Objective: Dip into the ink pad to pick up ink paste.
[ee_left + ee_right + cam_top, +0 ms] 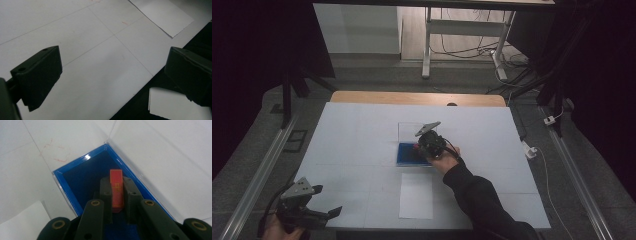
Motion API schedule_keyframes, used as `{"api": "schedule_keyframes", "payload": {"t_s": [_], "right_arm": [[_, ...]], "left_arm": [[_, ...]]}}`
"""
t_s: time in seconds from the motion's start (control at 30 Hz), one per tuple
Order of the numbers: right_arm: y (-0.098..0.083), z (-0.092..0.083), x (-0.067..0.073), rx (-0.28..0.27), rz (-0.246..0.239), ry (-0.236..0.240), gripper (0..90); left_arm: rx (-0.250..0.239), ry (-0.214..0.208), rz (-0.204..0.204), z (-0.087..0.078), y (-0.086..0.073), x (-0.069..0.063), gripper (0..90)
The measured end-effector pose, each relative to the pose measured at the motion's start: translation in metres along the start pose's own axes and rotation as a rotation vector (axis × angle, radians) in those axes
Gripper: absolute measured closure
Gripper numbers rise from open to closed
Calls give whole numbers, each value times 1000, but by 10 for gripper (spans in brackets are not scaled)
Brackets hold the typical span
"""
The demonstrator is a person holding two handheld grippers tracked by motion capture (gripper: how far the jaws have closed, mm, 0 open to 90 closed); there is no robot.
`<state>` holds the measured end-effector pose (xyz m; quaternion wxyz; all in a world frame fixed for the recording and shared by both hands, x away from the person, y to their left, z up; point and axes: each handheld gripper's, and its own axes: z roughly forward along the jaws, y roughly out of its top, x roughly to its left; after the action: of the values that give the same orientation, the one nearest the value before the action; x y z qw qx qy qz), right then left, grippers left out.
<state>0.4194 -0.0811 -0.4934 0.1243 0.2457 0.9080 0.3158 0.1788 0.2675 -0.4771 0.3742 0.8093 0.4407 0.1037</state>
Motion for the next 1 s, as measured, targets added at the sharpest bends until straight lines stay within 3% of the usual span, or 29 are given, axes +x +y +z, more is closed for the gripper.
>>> {"api": "schedule_keyframes", "payload": {"t_s": [0.03, 0.17, 0.57, 1.0], "right_arm": [[0, 0, 0, 2, -21, -3, 799], [2, -1, 0, 8, -20, 0, 798], [4, -13, -6, -52, 31, 3, 795], [10, -22, 1, -60, -3, 12, 794]], "left_arm": [[-1, -1, 0, 0, 0, 0, 16], [-3, -3, -3, 0, 0, 1, 17], [-6, -6, -3, 0, 0, 1, 16], [-8, -8, -6, -1, 0, 1, 16]]}}
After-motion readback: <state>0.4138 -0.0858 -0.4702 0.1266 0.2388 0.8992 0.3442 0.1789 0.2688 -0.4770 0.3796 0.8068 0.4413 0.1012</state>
